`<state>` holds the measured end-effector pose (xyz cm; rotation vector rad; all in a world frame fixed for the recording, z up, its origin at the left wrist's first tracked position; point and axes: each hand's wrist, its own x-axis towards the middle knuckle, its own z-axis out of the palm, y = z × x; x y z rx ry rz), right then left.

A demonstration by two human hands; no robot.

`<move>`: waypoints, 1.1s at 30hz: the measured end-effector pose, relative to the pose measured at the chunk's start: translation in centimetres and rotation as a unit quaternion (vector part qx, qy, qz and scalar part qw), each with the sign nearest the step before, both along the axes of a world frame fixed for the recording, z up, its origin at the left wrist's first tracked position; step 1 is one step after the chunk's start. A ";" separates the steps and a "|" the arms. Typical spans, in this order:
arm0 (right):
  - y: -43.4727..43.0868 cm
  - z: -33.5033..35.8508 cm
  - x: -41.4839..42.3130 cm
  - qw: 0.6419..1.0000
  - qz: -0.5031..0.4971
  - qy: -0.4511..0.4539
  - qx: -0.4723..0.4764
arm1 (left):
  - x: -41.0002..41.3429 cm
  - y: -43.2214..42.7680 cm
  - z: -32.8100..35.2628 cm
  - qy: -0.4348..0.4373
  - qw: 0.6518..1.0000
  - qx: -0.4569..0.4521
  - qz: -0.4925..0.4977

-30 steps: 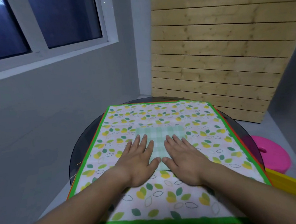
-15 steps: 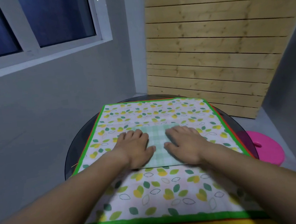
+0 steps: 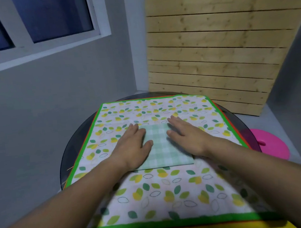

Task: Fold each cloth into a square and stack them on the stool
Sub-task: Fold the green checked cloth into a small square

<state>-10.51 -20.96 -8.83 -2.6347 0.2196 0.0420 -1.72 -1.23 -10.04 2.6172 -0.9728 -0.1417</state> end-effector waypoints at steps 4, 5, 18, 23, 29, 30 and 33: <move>0.7 1.6 -0.8 0.980 -0.133 -0.089 0.115 | -0.2 0.5 2.2 -0.012 0.989 -0.061 0.137; 0.8 2.0 -0.9 0.974 -0.166 -0.062 0.142 | -0.2 0.5 2.9 0.026 0.986 -0.050 0.159; 0.9 3.2 -0.7 0.946 -0.229 0.062 0.222 | 0.4 -0.1 4.8 0.234 0.946 0.005 0.223; 0.6 2.9 -1.6 0.950 -0.215 0.004 0.225 | 0.5 -0.1 4.8 0.328 0.910 -0.072 0.242; -1.6 3.2 -4.6 0.936 -0.230 -0.085 0.251 | -1.0 -1.3 5.4 0.350 0.899 -0.163 0.206; -2.2 3.3 -5.4 0.934 -0.231 -0.099 0.255 | -1.8 -1.9 5.8 0.339 0.905 -0.173 0.190; -4.2 3.8 -8.5 0.915 -0.269 -0.157 0.257 | -4.1 -4.4 6.4 0.309 0.912 -0.228 0.145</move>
